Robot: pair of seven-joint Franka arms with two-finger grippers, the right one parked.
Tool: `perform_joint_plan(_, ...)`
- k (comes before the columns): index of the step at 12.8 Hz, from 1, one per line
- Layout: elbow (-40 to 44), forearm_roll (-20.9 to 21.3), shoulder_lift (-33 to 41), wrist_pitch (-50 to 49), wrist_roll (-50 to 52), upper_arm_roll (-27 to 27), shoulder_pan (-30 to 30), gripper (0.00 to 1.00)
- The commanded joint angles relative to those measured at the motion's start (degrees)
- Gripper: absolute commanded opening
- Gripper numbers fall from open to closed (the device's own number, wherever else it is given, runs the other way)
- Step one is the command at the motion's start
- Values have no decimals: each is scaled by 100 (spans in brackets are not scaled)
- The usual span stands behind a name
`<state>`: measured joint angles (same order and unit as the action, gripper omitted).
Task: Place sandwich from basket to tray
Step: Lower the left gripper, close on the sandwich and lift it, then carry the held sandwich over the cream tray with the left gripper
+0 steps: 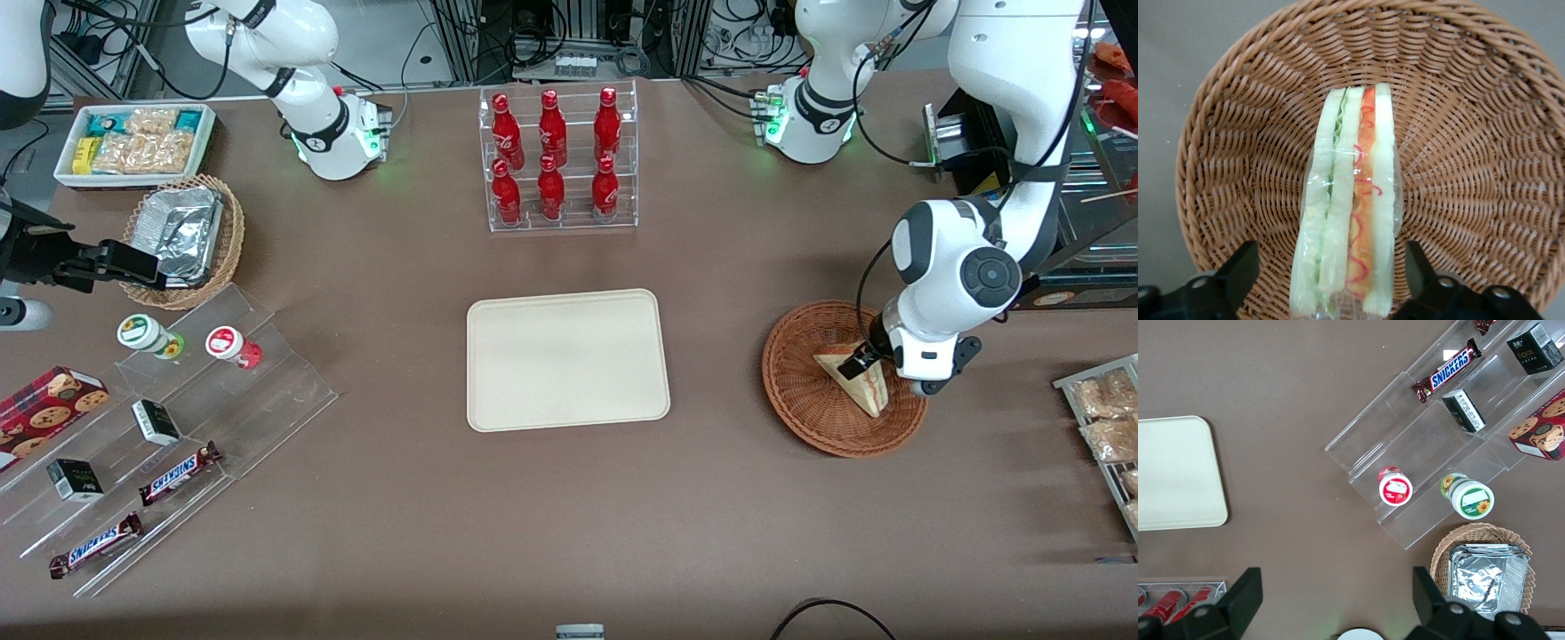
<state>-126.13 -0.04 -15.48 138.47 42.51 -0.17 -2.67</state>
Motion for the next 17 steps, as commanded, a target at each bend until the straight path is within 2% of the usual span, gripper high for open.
perform_joint_plan(1,-61,-23,27,110,64,0,-23,14)
perform_joint_plan(2,-44,-23,45,84,64,0,-23,0)
perform_joint_plan(5,88,-23,176,-170,3,0,-31,0)
perform_joint_plan(11,1291,-14,124,-1787,-111,-333,-32,0)
perform_joint_plan(17,1801,12,-25,-1894,-111,-1440,-32,0)
